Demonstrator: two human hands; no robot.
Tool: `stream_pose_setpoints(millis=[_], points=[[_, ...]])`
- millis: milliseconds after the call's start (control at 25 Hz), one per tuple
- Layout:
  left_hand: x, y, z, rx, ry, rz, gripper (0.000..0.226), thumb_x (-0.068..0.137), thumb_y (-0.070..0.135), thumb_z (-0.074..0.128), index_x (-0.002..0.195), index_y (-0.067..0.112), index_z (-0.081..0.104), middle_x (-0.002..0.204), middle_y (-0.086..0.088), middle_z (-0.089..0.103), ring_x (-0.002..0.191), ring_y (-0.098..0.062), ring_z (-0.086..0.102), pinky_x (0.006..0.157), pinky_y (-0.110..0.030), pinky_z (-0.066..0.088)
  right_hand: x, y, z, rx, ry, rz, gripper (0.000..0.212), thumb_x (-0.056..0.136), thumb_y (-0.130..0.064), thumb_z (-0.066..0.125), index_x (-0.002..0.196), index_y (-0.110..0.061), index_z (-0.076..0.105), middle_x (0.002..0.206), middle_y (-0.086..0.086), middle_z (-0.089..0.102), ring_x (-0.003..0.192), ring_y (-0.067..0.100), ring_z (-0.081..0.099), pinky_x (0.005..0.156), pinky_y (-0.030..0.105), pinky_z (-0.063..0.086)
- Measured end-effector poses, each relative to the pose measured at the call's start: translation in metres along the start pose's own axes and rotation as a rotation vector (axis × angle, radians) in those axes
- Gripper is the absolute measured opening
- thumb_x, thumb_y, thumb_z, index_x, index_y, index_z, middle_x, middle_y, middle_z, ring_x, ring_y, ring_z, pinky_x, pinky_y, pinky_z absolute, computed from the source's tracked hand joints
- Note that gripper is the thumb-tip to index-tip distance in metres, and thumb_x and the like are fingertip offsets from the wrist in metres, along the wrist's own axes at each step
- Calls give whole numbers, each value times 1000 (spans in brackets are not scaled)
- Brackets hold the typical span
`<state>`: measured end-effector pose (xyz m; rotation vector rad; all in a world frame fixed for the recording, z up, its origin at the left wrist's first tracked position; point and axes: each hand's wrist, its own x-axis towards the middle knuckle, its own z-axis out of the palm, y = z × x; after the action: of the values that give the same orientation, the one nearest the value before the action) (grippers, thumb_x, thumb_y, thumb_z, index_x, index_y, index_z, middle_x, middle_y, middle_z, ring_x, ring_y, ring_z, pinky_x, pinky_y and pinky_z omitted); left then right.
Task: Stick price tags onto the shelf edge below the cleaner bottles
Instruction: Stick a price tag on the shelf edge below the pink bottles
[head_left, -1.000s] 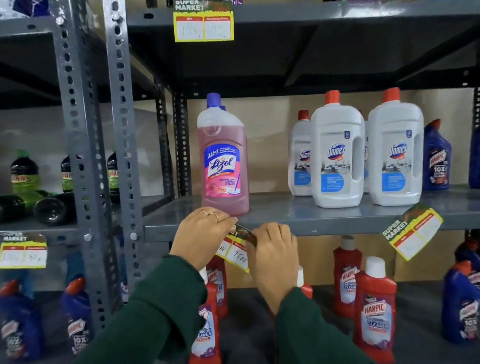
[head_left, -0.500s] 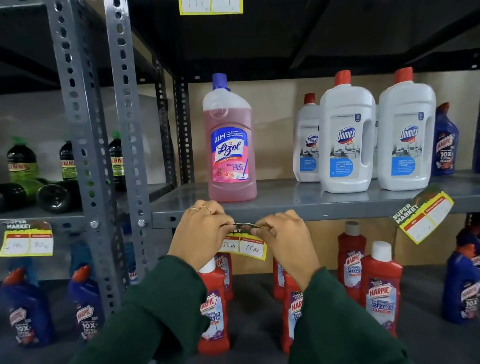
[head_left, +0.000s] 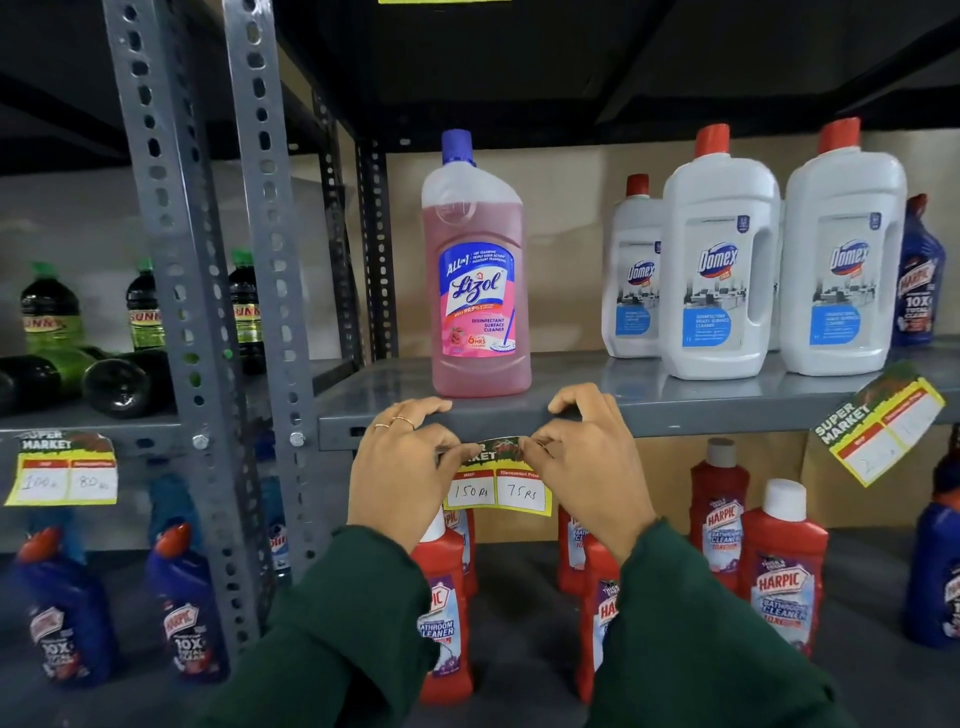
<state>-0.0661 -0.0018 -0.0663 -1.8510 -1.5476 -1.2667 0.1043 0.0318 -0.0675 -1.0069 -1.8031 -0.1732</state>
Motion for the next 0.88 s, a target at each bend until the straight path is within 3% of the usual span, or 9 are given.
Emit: stream_pose_setpoints(millis=[200,360,560,760,880], points=[[5,2,0,-41,39,-26,17,75,26,73,65,11,70,101,-7,71,97,-24,59,90,-40,43,3,-4,2,24,55,28,13,73,-14,74,67,-5,70,95,9,55,87,24,51,73,29,40],[10,5,-2,-94,113,-48,17,74,22,73,65,9,68,81,-9,74,81,-22,63,74,-26,39,11,-5,2,60,81,63,15,78,-21,71,72,-7,71,94,6,52,85,19,51,70,28,40],[12,8,1,-66,150,-35,18,77,22,71,67,9,63,69,-8,70,66,-24,60,62,-30,40,11,-5,7,43,100,70,20,79,-24,70,73,-6,69,90,5,54,81,14,46,67,26,36],[11,5,8,-121,163,-104,15,77,24,70,78,12,60,78,-6,68,81,-24,57,68,-35,43,9,-3,10,107,154,130,27,76,-25,73,64,-7,57,83,3,52,80,20,51,66,29,41],[14,4,13,-206,136,-146,23,79,25,68,101,21,61,96,0,70,103,-20,51,90,-41,37,7,-3,11,98,175,128,35,71,-36,75,88,-12,56,101,5,58,102,25,53,84,33,44]])
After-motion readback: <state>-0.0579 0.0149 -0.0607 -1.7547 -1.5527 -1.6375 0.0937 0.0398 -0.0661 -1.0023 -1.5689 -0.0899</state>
